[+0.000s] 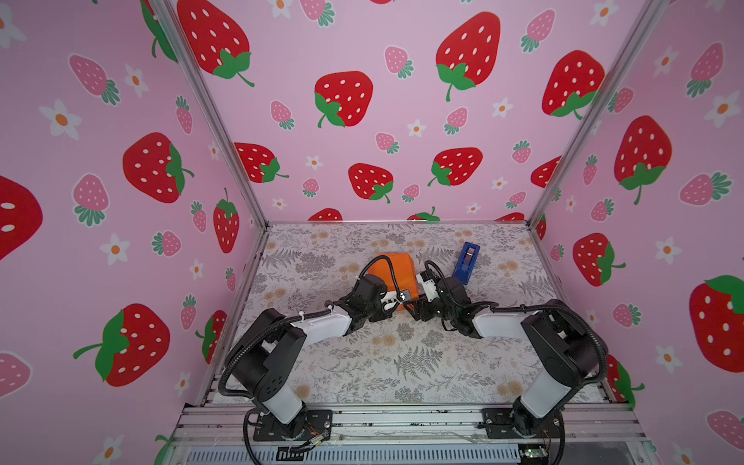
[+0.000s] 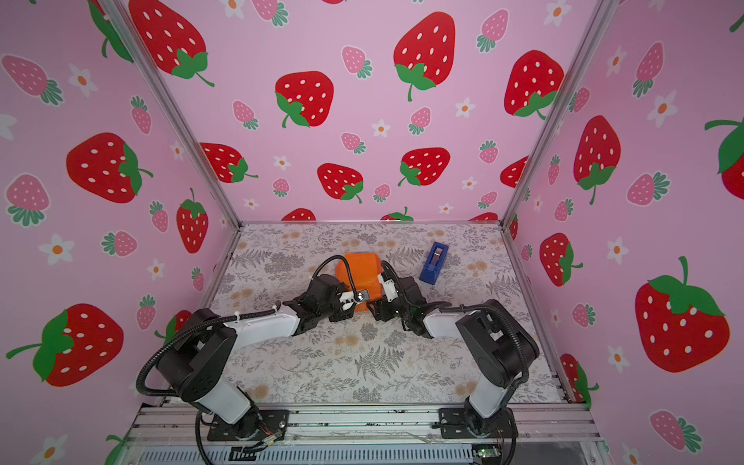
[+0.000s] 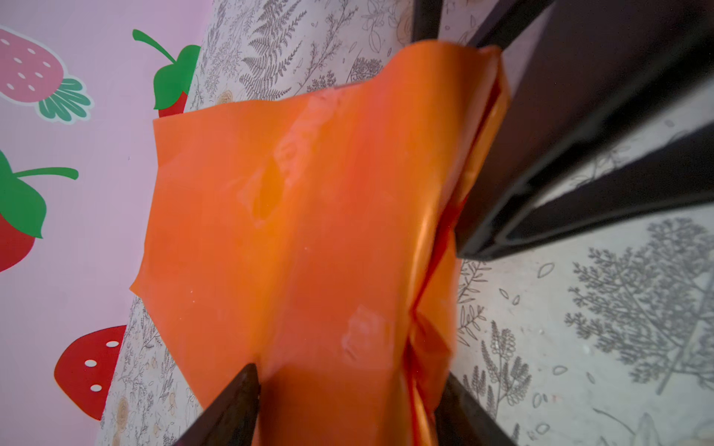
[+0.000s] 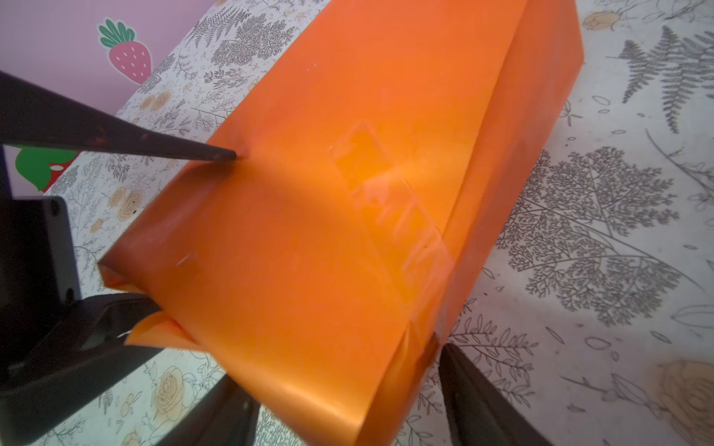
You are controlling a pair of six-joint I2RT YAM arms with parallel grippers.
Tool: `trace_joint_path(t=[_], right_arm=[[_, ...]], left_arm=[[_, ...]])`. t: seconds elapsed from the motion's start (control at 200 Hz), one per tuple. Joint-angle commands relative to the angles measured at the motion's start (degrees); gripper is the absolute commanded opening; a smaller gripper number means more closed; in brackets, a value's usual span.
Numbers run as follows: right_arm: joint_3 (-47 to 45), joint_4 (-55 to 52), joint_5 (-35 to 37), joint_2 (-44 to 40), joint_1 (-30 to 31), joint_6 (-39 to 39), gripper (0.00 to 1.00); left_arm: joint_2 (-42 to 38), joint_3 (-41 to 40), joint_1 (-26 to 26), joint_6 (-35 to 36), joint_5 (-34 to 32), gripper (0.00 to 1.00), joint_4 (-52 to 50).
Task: Wrap a gift box in wrapping paper
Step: Fifth fold the wrapping paper around the gift box.
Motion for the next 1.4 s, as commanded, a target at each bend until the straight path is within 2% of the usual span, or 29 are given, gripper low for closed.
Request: trace_joint_path(t=[0.0,0.215,0.43,0.63,0.795,0.98,1.101,1.271,1.396], right_arm=[[1.4,0.8,-2.1,0.6,-0.2,0.3,0.74],[1.3,4.3,-7.3,0.6,-0.3,1.6,0.79],[2.6,6.2,-9.5,1.7,-0.2,3.3,0.80],[3.3,5.3,-6.0,2.6,-0.8,7.3,0.83],[3.9,2.3,-3.8,3.1,-1.1,12.4,0.89],[4.6,-1.2,-2.0,3.0,-1.1,15.4,0.89],[3.2,-1.7,-2.0,-0.3,-1.6,15.9,0.88],[0.1,-3.9,-3.5,-8.4,-5.7,16.7,0.85],[-1.7,-4.7,-9.9,-12.6,-13.8,18.9,0.79]], left_arm=[[2.3,0.5,0.3,-0.2,1.0,0.64,-5.1],[2.2,0.7,0.3,-0.2,2.1,0.61,-5.7],[2.3,0.9,0.3,-0.1,2.4,0.61,-6.4],[2.0,0.6,0.4,-0.2,2.9,0.59,-6.5],[1.7,0.4,0.4,-0.3,3.3,0.57,-6.5],[1.9,0.4,0.4,-0.7,3.7,0.56,-6.4],[2.2,0.5,0.5,-0.9,3.5,0.55,-6.5],[2.1,0.6,0.5,-1.0,3.7,0.55,-6.7],[2.3,0.7,0.7,-1.0,3.8,0.55,-6.7]])
